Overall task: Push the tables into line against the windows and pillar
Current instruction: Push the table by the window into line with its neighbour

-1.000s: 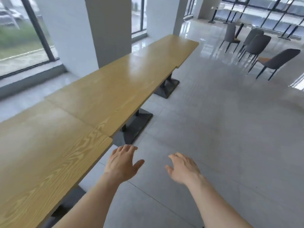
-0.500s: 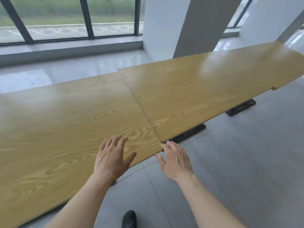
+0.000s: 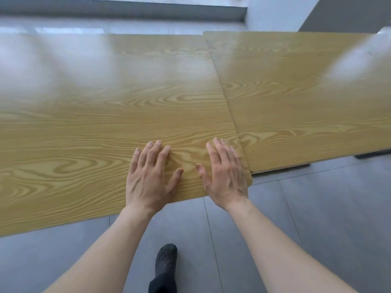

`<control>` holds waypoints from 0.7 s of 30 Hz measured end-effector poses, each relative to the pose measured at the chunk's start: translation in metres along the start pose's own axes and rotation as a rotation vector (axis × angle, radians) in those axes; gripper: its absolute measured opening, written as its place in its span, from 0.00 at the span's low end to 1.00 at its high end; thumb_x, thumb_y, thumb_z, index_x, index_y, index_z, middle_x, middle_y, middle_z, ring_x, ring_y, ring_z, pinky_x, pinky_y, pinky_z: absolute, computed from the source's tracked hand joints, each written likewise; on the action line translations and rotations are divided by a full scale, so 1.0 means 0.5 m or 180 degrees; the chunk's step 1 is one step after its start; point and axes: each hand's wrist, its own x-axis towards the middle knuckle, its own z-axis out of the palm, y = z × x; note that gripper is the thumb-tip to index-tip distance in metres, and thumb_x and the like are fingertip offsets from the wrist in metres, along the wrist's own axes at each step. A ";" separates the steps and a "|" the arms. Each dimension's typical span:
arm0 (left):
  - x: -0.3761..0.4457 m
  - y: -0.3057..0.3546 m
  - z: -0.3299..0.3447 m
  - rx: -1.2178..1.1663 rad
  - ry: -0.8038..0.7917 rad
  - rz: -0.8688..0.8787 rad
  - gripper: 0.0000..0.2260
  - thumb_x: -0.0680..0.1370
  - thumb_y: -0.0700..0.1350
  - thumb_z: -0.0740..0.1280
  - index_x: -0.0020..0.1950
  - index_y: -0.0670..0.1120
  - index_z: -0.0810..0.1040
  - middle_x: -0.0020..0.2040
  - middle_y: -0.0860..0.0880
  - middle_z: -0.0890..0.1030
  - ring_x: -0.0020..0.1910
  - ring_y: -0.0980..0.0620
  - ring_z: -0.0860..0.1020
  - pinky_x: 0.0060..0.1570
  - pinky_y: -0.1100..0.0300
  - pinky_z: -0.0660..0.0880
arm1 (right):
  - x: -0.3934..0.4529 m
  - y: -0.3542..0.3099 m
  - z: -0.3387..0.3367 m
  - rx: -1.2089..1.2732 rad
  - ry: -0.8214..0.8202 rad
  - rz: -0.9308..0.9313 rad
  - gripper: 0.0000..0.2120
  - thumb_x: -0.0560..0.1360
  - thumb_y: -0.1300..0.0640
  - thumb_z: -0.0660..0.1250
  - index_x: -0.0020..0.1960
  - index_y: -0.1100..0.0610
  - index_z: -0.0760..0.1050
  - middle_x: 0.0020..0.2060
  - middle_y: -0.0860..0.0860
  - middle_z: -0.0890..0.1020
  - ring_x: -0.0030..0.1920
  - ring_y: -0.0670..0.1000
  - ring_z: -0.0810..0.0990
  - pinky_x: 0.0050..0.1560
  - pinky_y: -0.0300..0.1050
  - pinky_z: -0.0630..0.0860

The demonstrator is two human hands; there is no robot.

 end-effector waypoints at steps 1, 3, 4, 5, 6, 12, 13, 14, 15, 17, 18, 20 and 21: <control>0.002 -0.002 0.008 -0.0013 0.0040 -0.0025 0.31 0.80 0.66 0.56 0.77 0.50 0.68 0.79 0.48 0.66 0.81 0.47 0.59 0.81 0.47 0.50 | 0.006 0.003 0.012 -0.0004 0.0012 -0.0038 0.32 0.83 0.38 0.51 0.78 0.57 0.64 0.79 0.58 0.64 0.81 0.57 0.59 0.80 0.56 0.54; 0.007 -0.004 0.017 -0.0010 0.0099 -0.0043 0.30 0.80 0.66 0.56 0.77 0.51 0.67 0.79 0.49 0.66 0.81 0.48 0.59 0.81 0.47 0.50 | 0.015 0.010 0.031 0.0043 0.0102 -0.0054 0.31 0.82 0.38 0.52 0.78 0.57 0.66 0.79 0.57 0.65 0.80 0.56 0.59 0.80 0.56 0.53; 0.007 -0.004 0.019 -0.0001 0.0126 -0.0048 0.30 0.80 0.66 0.56 0.77 0.51 0.67 0.78 0.49 0.66 0.81 0.48 0.59 0.81 0.47 0.50 | 0.016 0.012 0.037 0.0081 0.0185 -0.0047 0.31 0.82 0.39 0.53 0.77 0.57 0.67 0.79 0.57 0.66 0.80 0.56 0.59 0.80 0.56 0.54; 0.007 -0.003 0.019 0.0006 0.0157 -0.0057 0.30 0.80 0.66 0.56 0.77 0.51 0.67 0.78 0.50 0.66 0.80 0.48 0.59 0.80 0.48 0.50 | 0.015 0.014 0.040 0.0116 0.0275 -0.0047 0.31 0.81 0.39 0.54 0.77 0.57 0.67 0.78 0.57 0.67 0.80 0.56 0.60 0.79 0.56 0.55; 0.007 -0.002 0.019 0.0018 0.0185 -0.0068 0.29 0.80 0.66 0.56 0.77 0.52 0.67 0.78 0.51 0.66 0.80 0.49 0.59 0.80 0.48 0.50 | 0.014 0.015 0.043 0.0143 0.0362 -0.0061 0.30 0.80 0.40 0.55 0.76 0.57 0.68 0.77 0.57 0.68 0.79 0.57 0.61 0.79 0.57 0.55; 0.015 0.003 0.015 0.0020 0.0200 -0.0115 0.29 0.79 0.66 0.57 0.76 0.53 0.68 0.78 0.53 0.66 0.80 0.50 0.58 0.80 0.48 0.51 | 0.022 0.018 0.047 0.0176 0.0578 -0.0084 0.30 0.78 0.42 0.59 0.74 0.58 0.71 0.76 0.58 0.71 0.78 0.58 0.64 0.78 0.57 0.57; 0.017 0.003 0.015 0.0009 0.0199 -0.0122 0.29 0.79 0.66 0.57 0.76 0.53 0.68 0.78 0.53 0.66 0.80 0.50 0.58 0.80 0.48 0.51 | 0.025 0.019 0.046 0.0169 0.0590 -0.0083 0.30 0.78 0.42 0.59 0.74 0.57 0.71 0.75 0.58 0.71 0.78 0.58 0.64 0.78 0.57 0.57; 0.020 0.003 0.014 0.0005 0.0197 -0.0131 0.29 0.79 0.66 0.57 0.76 0.53 0.68 0.78 0.53 0.66 0.80 0.50 0.58 0.80 0.48 0.51 | 0.029 0.019 0.046 0.0166 0.0597 -0.0084 0.30 0.78 0.42 0.59 0.74 0.57 0.71 0.75 0.58 0.71 0.78 0.58 0.64 0.79 0.57 0.57; 0.024 0.003 0.015 0.0005 0.0198 -0.0140 0.29 0.79 0.66 0.57 0.76 0.54 0.67 0.78 0.53 0.66 0.80 0.50 0.58 0.80 0.48 0.51 | 0.033 0.020 0.046 0.0167 0.0597 -0.0086 0.30 0.78 0.42 0.60 0.74 0.57 0.71 0.75 0.58 0.71 0.78 0.58 0.64 0.79 0.56 0.57; 0.033 0.000 0.016 0.0026 0.0194 -0.0162 0.29 0.79 0.67 0.57 0.76 0.54 0.67 0.78 0.54 0.66 0.81 0.50 0.57 0.80 0.48 0.51 | 0.045 0.020 0.047 0.0172 0.0574 -0.0096 0.30 0.78 0.42 0.60 0.74 0.57 0.71 0.76 0.58 0.70 0.78 0.58 0.64 0.79 0.56 0.56; 0.039 -0.003 0.016 0.0041 0.0191 -0.0176 0.30 0.79 0.67 0.57 0.76 0.54 0.67 0.78 0.54 0.66 0.81 0.50 0.57 0.80 0.48 0.51 | 0.052 0.020 0.047 0.0173 0.0557 -0.0101 0.30 0.78 0.42 0.59 0.74 0.57 0.71 0.76 0.57 0.70 0.78 0.57 0.64 0.79 0.57 0.56; 0.052 -0.008 0.016 0.0055 0.0194 -0.0201 0.30 0.78 0.67 0.57 0.76 0.54 0.67 0.78 0.54 0.66 0.81 0.50 0.57 0.80 0.48 0.51 | 0.069 0.018 0.048 0.0181 0.0544 -0.0120 0.30 0.78 0.42 0.59 0.74 0.57 0.71 0.76 0.57 0.70 0.78 0.58 0.64 0.79 0.57 0.56; 0.059 -0.011 0.016 0.0058 0.0199 -0.0210 0.30 0.78 0.67 0.57 0.76 0.54 0.67 0.78 0.54 0.66 0.80 0.50 0.58 0.80 0.48 0.52 | 0.077 0.017 0.048 0.0189 0.0548 -0.0131 0.30 0.78 0.42 0.59 0.74 0.57 0.71 0.76 0.58 0.70 0.78 0.58 0.64 0.78 0.57 0.57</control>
